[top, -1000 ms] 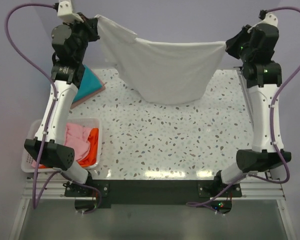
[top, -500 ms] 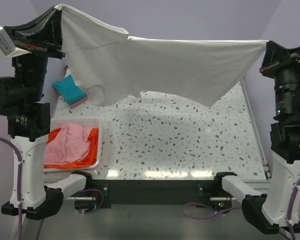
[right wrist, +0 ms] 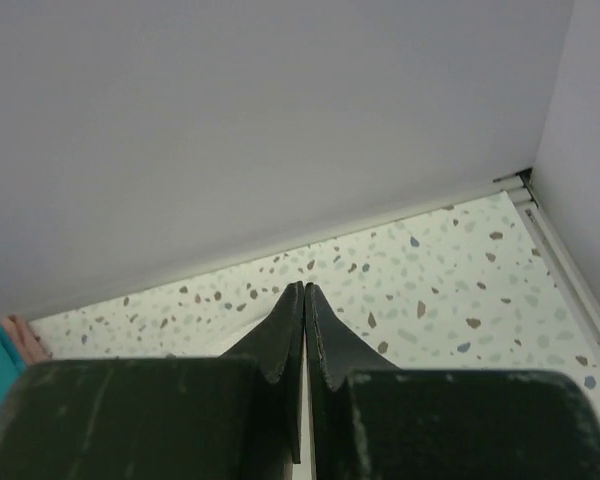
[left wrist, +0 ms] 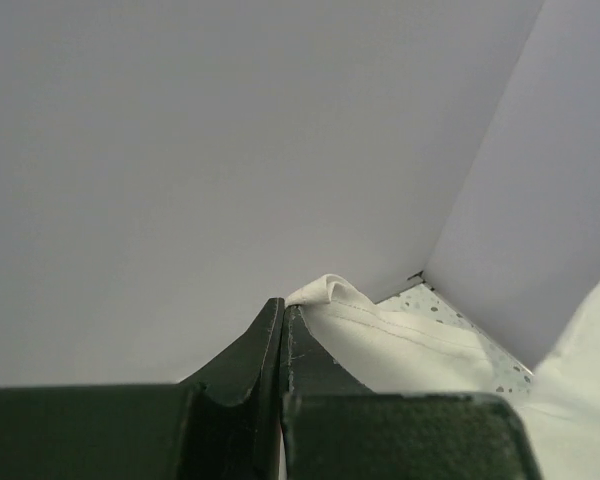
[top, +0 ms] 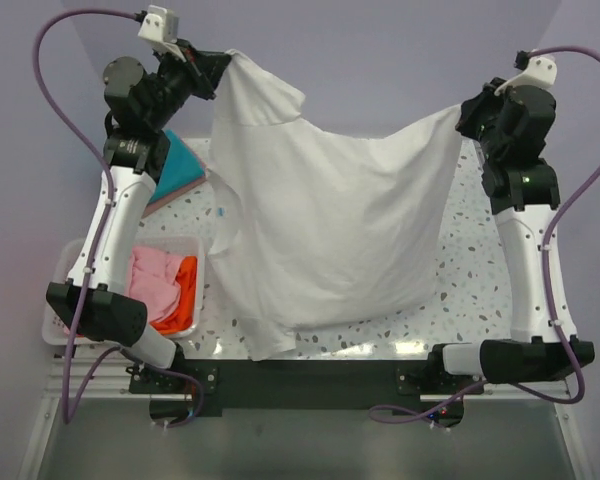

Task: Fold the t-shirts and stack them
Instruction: Flatten the tshirt out

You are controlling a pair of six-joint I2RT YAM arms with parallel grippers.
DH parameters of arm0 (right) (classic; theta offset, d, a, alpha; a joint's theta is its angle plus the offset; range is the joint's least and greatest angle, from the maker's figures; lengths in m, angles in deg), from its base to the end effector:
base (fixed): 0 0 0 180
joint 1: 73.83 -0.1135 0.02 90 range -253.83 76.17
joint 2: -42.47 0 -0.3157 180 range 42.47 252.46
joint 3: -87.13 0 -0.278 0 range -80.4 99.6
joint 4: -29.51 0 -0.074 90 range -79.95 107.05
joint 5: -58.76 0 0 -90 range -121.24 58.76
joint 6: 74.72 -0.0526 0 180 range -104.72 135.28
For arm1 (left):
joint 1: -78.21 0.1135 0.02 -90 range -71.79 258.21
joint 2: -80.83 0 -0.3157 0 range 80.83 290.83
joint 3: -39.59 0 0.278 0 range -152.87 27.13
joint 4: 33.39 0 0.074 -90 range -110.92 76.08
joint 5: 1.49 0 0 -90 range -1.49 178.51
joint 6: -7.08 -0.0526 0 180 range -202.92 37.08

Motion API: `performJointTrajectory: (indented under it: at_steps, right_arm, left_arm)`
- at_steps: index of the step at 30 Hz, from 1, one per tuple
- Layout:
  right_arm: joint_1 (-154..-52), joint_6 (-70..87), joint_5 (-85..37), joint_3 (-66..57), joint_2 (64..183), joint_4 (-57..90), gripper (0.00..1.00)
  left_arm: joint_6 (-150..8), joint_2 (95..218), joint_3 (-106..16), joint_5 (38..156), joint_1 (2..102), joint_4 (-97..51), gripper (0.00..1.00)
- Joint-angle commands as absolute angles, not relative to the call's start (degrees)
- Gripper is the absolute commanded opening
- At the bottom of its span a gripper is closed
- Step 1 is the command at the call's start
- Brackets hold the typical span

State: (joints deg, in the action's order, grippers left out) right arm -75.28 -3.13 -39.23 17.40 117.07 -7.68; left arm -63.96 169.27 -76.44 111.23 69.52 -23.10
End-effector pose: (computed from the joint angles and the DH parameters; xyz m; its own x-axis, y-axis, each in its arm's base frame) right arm 0.2881 0.0000 0.5766 0.0108 0.3131 -0.9497 0.1164 0.9429 0.3122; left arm 0.3674 -0.0767 0.5943 0.1143 -0.3206 -0.9403 0.5721 0.7951 -0.2016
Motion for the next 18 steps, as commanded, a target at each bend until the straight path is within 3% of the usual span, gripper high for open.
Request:
performJointTrajectory:
  at_steps: [1,10,18]
  right_arm:
    - [-75.2,-0.5,-39.3,18.0,116.2,-4.0,0.00]
    - [-75.2,-0.1,-40.9,17.3,111.3,-6.3,0.00]
    - [-75.2,1.2,-46.5,8.9,96.9,-4.0,0.00]
  left_arm:
    - [-63.4,165.9,-78.0,113.6,69.7,-24.4,0.00]
    - [-66.2,160.7,-76.5,113.0,69.7,-21.2,0.00]
    - [-65.2,151.2,-74.9,113.2,69.7,-16.4,0.00]
